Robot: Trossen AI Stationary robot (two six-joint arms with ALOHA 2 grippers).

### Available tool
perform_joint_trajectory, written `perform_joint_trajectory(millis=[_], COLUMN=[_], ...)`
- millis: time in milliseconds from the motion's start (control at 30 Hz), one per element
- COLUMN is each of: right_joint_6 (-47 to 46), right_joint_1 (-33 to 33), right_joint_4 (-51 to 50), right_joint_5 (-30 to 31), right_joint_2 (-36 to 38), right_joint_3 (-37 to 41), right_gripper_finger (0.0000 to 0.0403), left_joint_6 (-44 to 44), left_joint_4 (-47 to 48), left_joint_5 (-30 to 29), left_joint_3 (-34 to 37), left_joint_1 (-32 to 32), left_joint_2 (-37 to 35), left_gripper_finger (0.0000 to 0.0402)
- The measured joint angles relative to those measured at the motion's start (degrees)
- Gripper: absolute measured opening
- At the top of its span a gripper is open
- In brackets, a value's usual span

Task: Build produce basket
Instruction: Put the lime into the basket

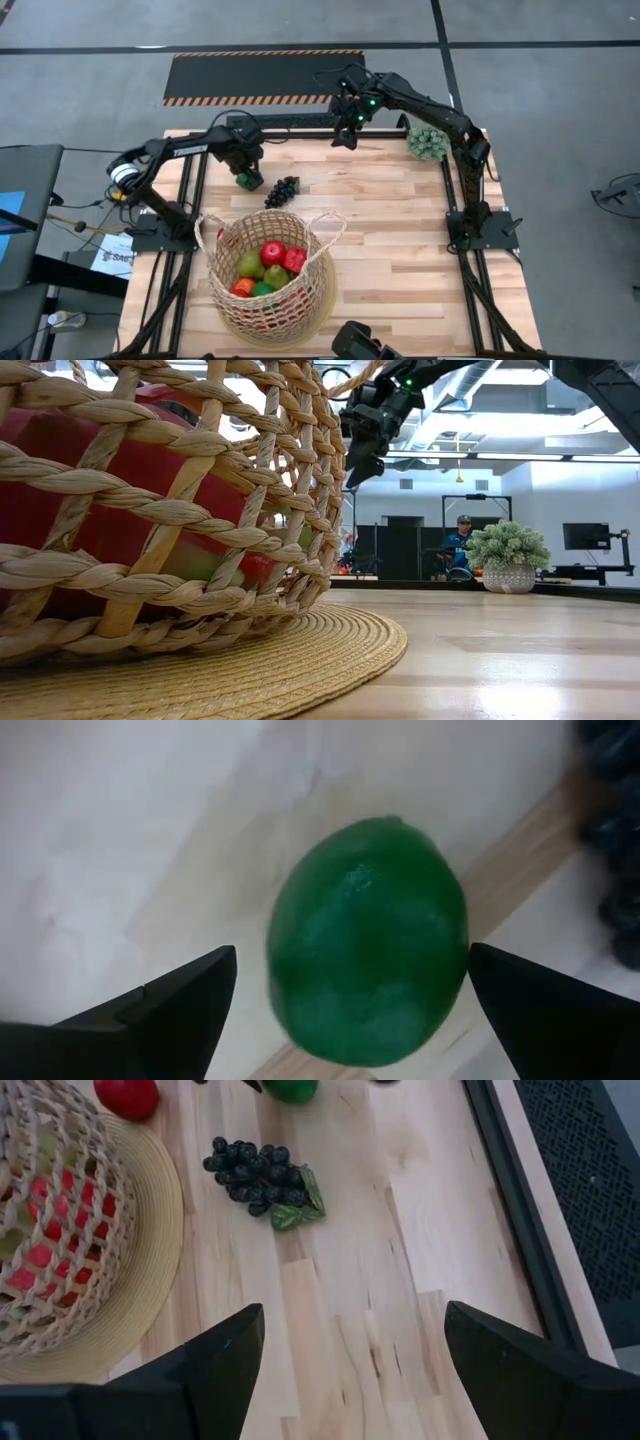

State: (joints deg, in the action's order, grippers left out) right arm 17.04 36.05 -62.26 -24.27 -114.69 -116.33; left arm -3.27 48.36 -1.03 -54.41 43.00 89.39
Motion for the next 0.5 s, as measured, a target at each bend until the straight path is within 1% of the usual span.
perform_joint_trajectory(millis=[100,200,267,433,500], right_joint_6=[0.0,-0.02,-0.02,-0.04,-0.04], right_joint_1=[0.03,0.0,0.0,0.0,0.0], right_joint_4=[0.02,0.0,0.0,0.02,0.02], right_joint_5=[0.0,0.0,0.0,0.01,0.02], right_joint_2=[0.0,0.0,0.0,0.0,0.02], right_joint_3=[0.0,0.0,0.0,0.0,0.0], right_gripper_finger=[0.0327,0.0327,0.0327,0.0327,0.0327], left_joint_6=[-0.13,-0.05,0.43,1.41,2.26], left_joint_4=[1.21,1.66,1.64,1.68,1.68], left_joint_5=[0.42,0.78,0.78,0.74,0.76], left_joint_3=[0.0,0.0,0.0,-0.01,-0.02], left_joint_1=[-0.29,-0.78,-1.14,-1.44,-1.44], left_joint_2=[2.01,3.2,3.49,3.48,3.47], left_gripper_finger=[0.0377,0.0353,0.0327,0.0248,0.0226])
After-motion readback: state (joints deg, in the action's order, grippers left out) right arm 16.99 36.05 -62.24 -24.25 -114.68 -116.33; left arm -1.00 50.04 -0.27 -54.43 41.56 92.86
